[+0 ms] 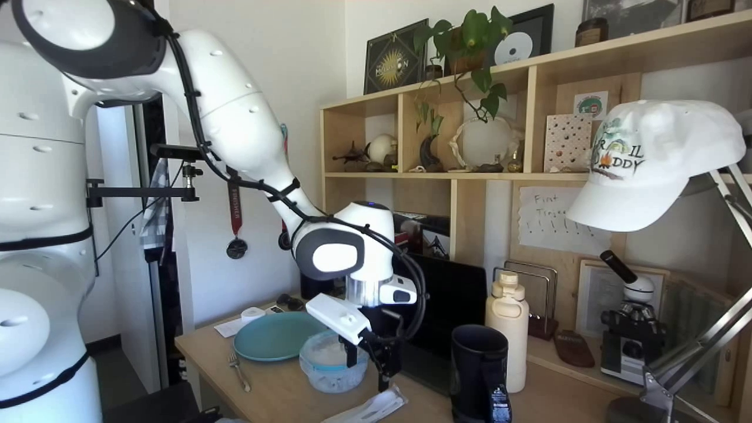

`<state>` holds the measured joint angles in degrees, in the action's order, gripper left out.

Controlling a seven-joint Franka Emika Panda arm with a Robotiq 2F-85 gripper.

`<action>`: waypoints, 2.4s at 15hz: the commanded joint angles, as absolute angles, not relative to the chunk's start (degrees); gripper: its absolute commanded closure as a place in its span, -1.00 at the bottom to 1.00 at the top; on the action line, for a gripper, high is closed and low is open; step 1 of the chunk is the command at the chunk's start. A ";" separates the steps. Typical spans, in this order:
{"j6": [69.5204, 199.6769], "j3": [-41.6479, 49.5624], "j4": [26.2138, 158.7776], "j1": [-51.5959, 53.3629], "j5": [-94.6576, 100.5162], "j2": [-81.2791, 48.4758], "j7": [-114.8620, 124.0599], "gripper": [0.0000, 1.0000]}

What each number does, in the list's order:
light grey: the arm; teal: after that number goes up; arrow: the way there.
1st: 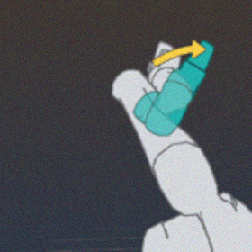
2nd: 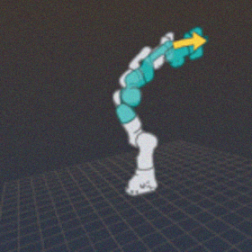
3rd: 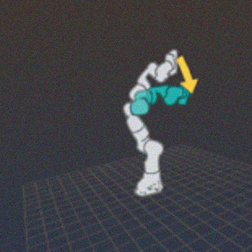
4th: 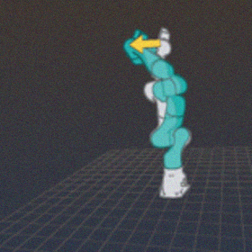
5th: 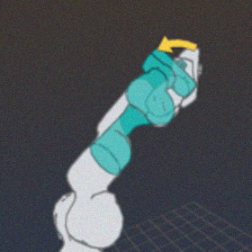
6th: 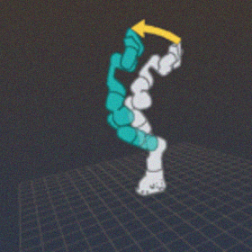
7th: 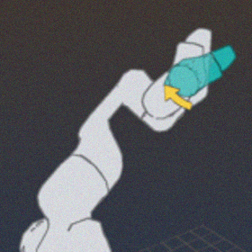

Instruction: Move the plastic spoon and the metal fork to the right.

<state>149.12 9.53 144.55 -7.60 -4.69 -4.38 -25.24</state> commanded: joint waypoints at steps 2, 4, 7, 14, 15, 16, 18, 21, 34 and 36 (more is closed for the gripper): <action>133.40 5.43 143.10 -4.45 0.08 7.10 -18.44 -1.00; 129.10 2.90 140.90 -1.58 -2.28 8.15 -19.22 -1.00; 128.98 -0.91 137.44 4.00 -7.20 4.91 -22.17 -1.00; 128.28 -7.95 133.22 9.33 -14.43 -4.88 -28.31 -1.00; 127.43 -8.80 132.98 9.26 -15.58 -5.53 -29.16 -1.00; 126.66 -9.58 132.93 9.16 -16.18 -6.03 -29.56 -1.00; 125.79 -10.72 133.55 9.03 -17.50 -6.81 -29.91 -1.00; 125.12 -12.16 135.02 9.03 -20.14 -7.55 -31.13 -1.00; 126.78 -16.27 145.36 11.70 -21.04 -7.89 -25.80 -1.00; 127.88 -16.05 145.90 12.12 -19.27 -8.01 -22.79 -1.00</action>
<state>125.76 -15.94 144.08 11.28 -21.34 -9.29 -27.48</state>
